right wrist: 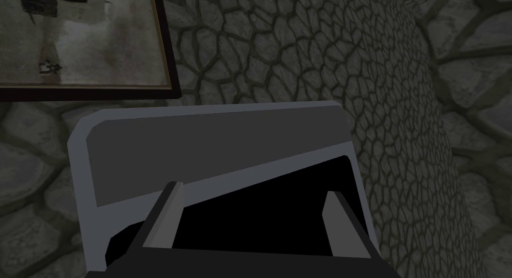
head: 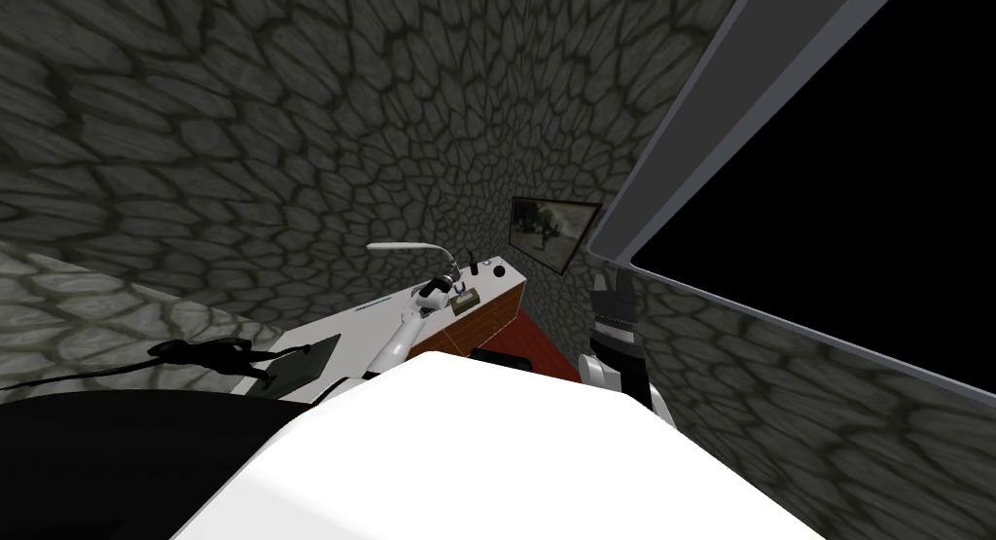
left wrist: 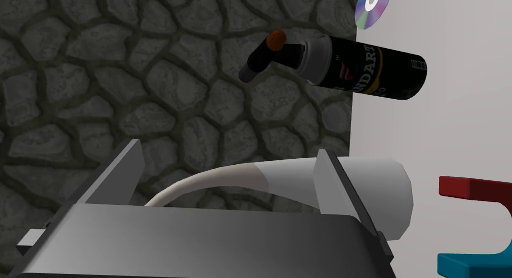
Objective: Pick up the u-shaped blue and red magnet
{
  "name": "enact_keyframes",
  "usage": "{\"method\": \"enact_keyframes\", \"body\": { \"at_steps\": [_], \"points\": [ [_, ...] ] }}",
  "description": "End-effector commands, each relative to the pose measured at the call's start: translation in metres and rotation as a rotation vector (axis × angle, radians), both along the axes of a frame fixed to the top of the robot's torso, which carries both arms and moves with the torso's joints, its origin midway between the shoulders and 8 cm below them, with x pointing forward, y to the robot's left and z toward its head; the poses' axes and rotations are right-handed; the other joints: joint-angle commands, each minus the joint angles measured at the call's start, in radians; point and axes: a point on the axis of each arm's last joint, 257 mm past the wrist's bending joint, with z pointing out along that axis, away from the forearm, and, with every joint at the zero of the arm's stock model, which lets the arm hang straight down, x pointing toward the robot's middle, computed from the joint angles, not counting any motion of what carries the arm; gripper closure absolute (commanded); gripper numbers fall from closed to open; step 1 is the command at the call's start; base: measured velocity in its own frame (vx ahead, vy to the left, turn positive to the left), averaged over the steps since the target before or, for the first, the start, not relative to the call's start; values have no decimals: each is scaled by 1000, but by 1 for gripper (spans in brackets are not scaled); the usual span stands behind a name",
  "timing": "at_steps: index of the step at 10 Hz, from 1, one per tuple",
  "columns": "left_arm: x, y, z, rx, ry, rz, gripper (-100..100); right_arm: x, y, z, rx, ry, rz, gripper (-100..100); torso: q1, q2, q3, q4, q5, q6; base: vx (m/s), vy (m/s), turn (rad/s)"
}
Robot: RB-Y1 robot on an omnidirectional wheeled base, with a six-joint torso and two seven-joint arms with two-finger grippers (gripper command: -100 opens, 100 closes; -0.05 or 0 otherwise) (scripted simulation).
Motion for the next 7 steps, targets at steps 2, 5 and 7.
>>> {"method": "enact_keyframes", "body": {
  "at_steps": [2,5,7],
  "points": [
    [6,16,-20,-12,82,23,-100,0,0,0,0,0,0,0,0,0,0,0,0,1,17,-15,-121],
    [8,32,-41,-26,164,49,-100,0,0,0,0,0,0,0,-1,0,0,0,0,1,14,-20,-61],
    [9,49,-56,-42,230,77,-100,0,0,0,0,0,0,0,-1,-1,0,0,0,1,19,-27,-112]
  ]
}}
